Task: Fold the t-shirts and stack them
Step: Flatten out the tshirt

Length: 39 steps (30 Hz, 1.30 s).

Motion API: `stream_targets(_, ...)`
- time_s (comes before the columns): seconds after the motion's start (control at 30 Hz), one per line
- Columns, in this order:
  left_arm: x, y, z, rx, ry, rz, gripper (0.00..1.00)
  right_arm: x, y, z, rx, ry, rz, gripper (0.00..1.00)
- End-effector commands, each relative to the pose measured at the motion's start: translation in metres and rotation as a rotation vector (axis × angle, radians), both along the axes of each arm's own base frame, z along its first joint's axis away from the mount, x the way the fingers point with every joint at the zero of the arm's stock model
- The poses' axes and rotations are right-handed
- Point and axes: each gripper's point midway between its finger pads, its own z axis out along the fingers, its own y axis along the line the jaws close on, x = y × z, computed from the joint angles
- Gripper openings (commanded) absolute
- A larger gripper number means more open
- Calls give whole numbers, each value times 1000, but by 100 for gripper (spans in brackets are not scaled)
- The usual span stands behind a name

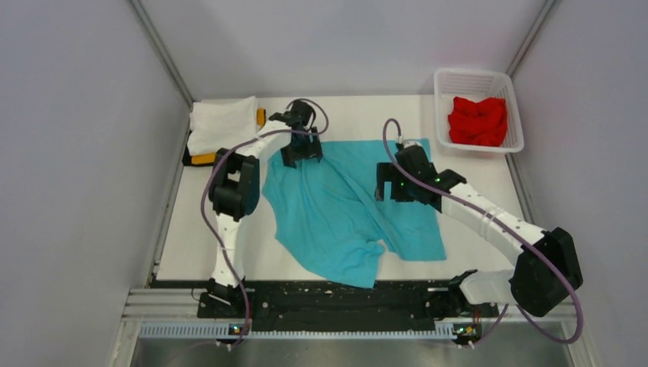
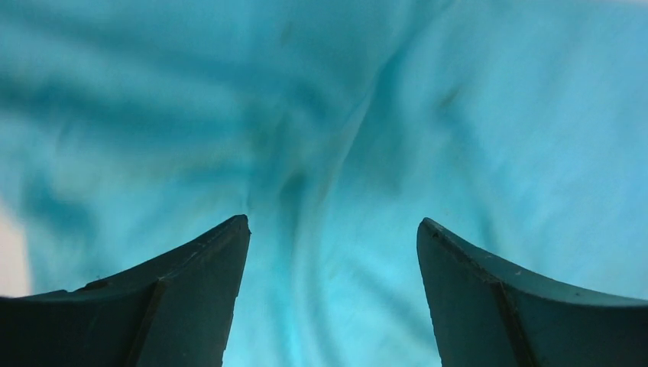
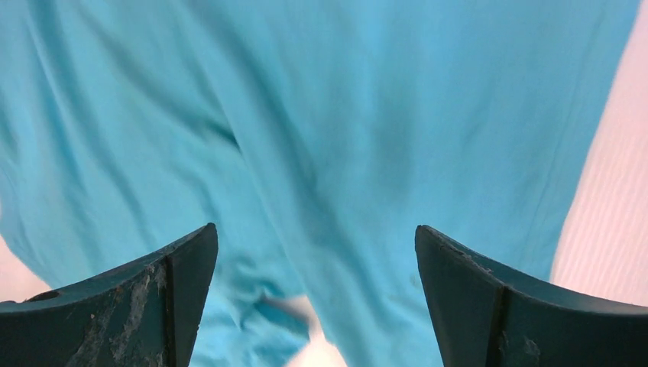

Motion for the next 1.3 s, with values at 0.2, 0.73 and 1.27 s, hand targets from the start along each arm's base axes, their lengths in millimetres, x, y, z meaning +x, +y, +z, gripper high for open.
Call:
stream_targets(0.2,-100,33,40,-119,-91,149,86,104,-10,0,-39,-70,-182,99)
stream_targets(0.73,-78,77,-33,45,144,300,86,145,-46,-74,-54,41,-314,99)
stream_targets(1.27,21,116,-22,81,127,159,85,195,-97,-82,-129,41,-481,99)
